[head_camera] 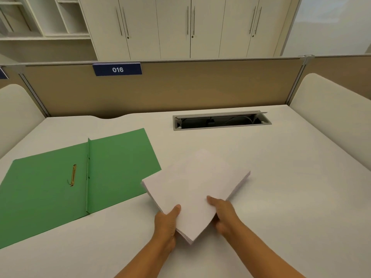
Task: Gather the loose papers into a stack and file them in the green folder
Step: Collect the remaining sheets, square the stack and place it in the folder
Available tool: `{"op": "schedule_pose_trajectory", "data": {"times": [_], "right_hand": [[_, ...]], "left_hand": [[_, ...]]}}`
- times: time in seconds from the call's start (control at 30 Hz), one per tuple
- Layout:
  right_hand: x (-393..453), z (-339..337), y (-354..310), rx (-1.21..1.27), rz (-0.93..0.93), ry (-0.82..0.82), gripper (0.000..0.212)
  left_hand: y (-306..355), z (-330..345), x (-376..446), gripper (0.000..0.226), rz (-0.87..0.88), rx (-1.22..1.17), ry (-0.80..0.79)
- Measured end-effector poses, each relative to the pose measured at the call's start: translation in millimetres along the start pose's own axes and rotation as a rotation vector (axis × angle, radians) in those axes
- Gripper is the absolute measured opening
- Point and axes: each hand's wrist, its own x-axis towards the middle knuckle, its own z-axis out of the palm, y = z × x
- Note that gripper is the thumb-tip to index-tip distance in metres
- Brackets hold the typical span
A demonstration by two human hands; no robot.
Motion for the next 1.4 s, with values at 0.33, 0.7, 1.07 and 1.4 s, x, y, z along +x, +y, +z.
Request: {"op": "schedule_pose_trajectory", "data": {"times": [0.33,0.7,1.07,1.4], "right_hand": [[2.1,-37.7,-37.4,-0.272,-0.168,-0.228,0.083],[-11.8,-44.2,-70.7,-0.584,-0.133,-0.524,0.062],[-15.7,-22.7,-120.0,-0.530,-0.375,-0.412,0.044],[-13.9,1.6,-76.9,-0.230,-0.661,-0.149,0.056]], "left_hand": [[47.6,-31.2,16.4,0.019,-0.103,-0.232,-0.122],[78.4,-22.3,28.0,0.035,-0.240,0.174,-0.450],[98.2,10.4,11.5,0.020,0.383,0.321,-0.360],[84.3,1.9,9.9,0.017,0.484,0.306,-0.432]]}}
